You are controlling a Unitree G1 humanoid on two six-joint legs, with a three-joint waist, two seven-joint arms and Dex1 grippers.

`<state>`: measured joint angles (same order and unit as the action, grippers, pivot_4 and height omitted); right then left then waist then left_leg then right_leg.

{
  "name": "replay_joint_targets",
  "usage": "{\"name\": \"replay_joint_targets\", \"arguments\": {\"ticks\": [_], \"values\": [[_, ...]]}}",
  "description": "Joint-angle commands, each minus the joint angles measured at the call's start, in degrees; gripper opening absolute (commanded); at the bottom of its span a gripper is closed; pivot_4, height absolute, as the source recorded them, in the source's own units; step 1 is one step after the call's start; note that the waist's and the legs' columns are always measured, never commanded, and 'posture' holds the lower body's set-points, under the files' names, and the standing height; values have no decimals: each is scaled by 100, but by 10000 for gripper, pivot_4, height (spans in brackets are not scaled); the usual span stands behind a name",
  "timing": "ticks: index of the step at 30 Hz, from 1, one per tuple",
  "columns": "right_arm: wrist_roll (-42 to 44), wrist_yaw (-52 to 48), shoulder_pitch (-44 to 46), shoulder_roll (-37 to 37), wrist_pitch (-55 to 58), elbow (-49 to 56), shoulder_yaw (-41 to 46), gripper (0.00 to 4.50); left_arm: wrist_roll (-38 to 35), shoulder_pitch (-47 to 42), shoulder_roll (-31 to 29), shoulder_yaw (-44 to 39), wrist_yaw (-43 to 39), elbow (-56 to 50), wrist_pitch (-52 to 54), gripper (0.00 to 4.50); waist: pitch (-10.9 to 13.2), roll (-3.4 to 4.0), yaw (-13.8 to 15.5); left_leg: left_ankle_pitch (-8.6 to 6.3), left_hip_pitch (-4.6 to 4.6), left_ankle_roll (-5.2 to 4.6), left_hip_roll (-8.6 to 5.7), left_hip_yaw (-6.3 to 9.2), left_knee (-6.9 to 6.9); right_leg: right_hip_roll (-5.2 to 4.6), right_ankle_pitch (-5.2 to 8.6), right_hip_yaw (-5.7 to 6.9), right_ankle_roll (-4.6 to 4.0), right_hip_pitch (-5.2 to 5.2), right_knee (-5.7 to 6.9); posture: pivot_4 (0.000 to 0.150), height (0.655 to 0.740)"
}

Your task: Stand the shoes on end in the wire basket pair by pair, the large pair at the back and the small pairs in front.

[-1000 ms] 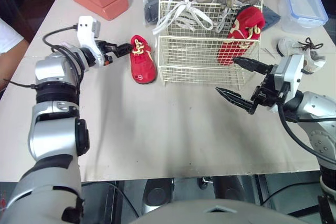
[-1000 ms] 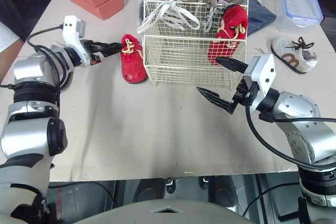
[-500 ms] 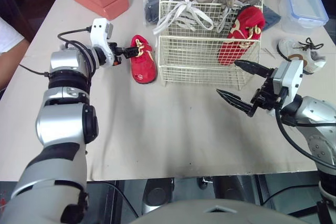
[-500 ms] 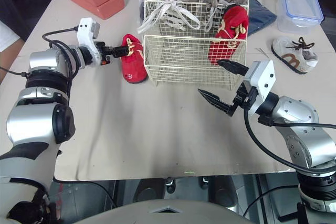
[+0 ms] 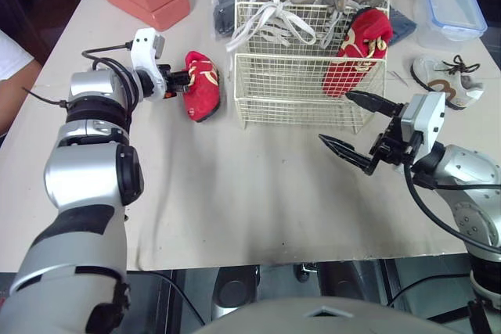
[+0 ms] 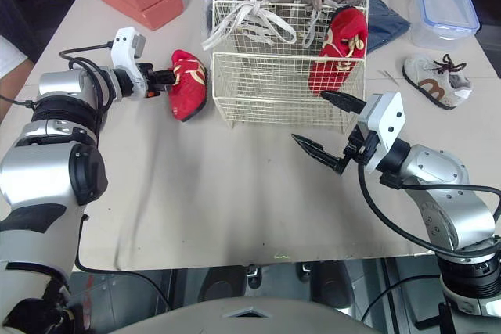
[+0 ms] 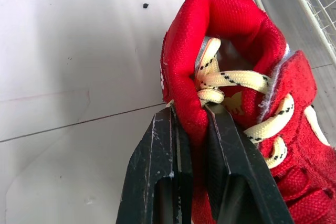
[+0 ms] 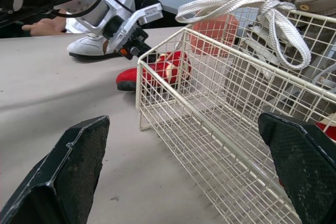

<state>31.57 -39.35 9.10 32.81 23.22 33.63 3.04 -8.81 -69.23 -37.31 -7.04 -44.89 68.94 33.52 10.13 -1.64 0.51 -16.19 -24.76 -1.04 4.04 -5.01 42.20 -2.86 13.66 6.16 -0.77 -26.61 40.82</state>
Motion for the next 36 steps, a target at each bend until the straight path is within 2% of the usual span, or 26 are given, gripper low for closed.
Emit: {"name": "replay_joint_targets", "arguments": {"ticks": [1, 3, 6, 10, 14, 17, 21, 24, 33, 36], "values": [[90, 60, 94, -20, -52, 235, 108, 45000, -325, 14, -209, -435, 54, -782, -126, 1036, 1, -2, 3, 0, -1, 0, 1, 0, 0, 0, 0, 0, 0, 0, 0, 1500, 6860], [131, 53, 141, -44, -68, 190, 149, 45000, -545, 178, -179, -723, 136, -1343, -309, 1036, 1, -2, 8, 0, -2, 0, 6, 2, 0, -2, -1, -1, -1, 0, 0, 1500, 6860], [249, 36, 266, -165, -183, 80, 251, 45000, -1140, 584, -87, -1352, 204, -2789, -562, 1036, 2, -4, 8, 0, -3, 0, 10, 17, 4, -8, -2, -19, -2, 0, 2, 1500, 6860], [389, 74, 431, -399, -430, -55, 411, 45000, -1901, 1072, 340, -1982, 729, -4637, -480, 1036, 3, -6, 26, 0, -1, 0, 8, 30, 4, -11, -2, -24, -2, 2, 3, 1500, 6860], [488, 129, 596, -555, -549, -200, 551, 45000, -2319, 1291, 899, -2139, 1308, -5928, -641, 1036, 1, -9, 45, 1, 0, 0, 4, 39, 8, -16, -3, -18, -2, 9, 4, 1500, 6860], [465, 127, 651, -574, -596, -275, 576, 45000, -2287, 1383, 1485, -1969, 1690, -6542, -1214, 1036, 0, -10, 48, 0, 1, 0, -1, 49, 11, -16, -3, -10, -2, 17, 3, 1500, 6860], [419, 184, 686, -596, -626, -296, 559, 45000, -1793, 1571, 1981, -1389, 1856, -6830, -2061, 1036, 0, -9, 34, 1, 7, 0, -13, 47, 8, -15, -4, -12, -3, 19, 4, 1500, 6860], [391, 275, 679, -609, -615, -264, 562, 45000, -1278, 1559, 2382, -1052, 2251, -6557, -2871, 1036, 0, -9, 36, 1, 9, 0, -17, 48, 8, -14, -4, -8, -3, 23, 4, 1500, 6860], [401, 526, 588, -572, -561, -97, 630, 45000, 105, 1821, 2834, -269, 2866, -5341, -4835, 1036, 0, -9, 34, 0, 14, -1, -25, 49, 7, -15, -3, 2, -3, 34, -3, 1500, 6860], [415, 593, 550, -555, -551, -45, 668, 45000, 318, 1899, 2905, -149, 3065, -5086, -5157, 1036, -1, -10, 38, 0, 10, -1, -26, 49, 7, -16, -3, 7, -2, 34, -4, 1500, 6860]]}}
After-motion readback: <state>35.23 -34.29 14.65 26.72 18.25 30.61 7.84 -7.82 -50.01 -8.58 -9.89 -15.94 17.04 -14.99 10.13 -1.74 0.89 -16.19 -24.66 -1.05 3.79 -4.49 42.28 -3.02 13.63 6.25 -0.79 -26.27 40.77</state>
